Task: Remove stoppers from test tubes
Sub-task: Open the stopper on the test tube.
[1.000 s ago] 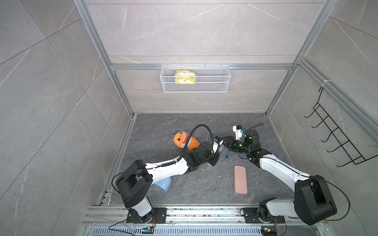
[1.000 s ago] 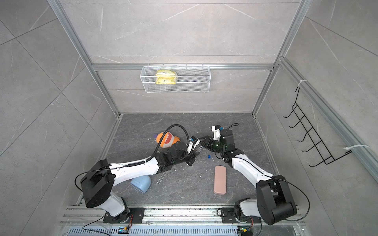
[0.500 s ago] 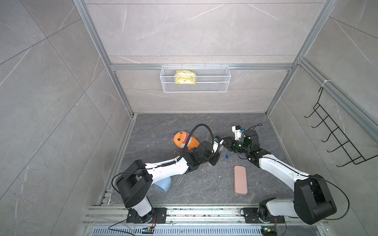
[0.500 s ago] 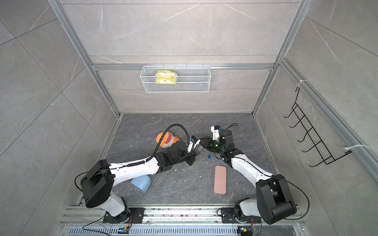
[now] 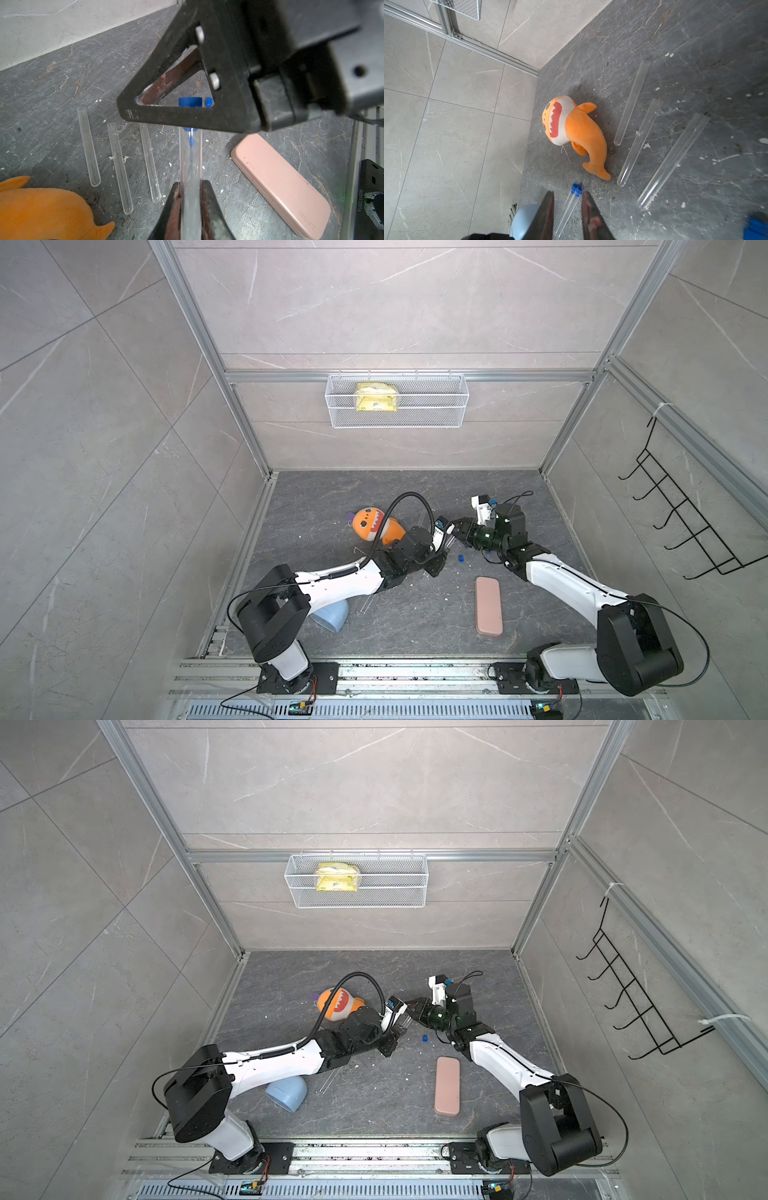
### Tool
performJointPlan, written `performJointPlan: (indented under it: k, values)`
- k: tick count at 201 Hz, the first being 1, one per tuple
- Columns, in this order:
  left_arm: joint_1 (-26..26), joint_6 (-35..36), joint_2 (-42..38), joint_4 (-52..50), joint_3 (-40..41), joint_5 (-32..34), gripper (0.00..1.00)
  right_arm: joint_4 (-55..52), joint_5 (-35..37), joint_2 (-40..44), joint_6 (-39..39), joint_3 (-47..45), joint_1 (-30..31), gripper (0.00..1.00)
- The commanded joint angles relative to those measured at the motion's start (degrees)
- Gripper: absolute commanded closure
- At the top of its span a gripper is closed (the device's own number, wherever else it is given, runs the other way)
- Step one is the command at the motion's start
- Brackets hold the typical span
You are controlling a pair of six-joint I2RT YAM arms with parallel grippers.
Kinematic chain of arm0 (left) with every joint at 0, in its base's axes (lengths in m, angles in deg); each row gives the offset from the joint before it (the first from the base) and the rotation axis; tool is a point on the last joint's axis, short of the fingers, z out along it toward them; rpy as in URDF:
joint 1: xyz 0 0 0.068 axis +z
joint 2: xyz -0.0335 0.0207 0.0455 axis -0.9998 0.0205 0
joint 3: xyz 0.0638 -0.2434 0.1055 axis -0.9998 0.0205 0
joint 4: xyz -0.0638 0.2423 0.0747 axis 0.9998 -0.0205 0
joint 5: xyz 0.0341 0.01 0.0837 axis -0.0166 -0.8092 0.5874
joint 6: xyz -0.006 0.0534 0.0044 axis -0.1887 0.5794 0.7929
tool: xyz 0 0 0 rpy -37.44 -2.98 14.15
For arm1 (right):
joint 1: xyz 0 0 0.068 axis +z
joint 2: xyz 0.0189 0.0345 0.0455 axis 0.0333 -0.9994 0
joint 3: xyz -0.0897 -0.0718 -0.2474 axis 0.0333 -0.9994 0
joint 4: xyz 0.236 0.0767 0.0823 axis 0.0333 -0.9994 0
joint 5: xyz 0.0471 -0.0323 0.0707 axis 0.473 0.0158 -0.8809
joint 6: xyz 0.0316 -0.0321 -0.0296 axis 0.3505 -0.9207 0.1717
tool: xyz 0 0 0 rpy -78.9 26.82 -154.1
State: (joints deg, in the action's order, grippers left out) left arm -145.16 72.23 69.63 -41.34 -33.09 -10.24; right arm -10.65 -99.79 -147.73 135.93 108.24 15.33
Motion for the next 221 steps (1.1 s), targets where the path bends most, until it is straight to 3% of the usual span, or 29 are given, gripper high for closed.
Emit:
performJointPlan:
  k: [1, 127, 221]
  values:
    - [-0.31, 0.89, 0.59, 1.52, -1.08, -0.62, 0.95, 0.45, 0.55, 0.36, 0.16, 0.73, 0.39, 0.75]
    - [-0.27, 0.57, 0.94, 0.98, -0.9, -0.49, 0.96, 0.6, 0.7, 0.78, 0.24, 0.81, 0.43, 0.86]
    - [-0.28, 0.39, 0.97, 0.55, -0.46, -0.28, 0.96, -0.38, 1.15, 1.76, -0.09, 1.36, 0.43, 0.81]
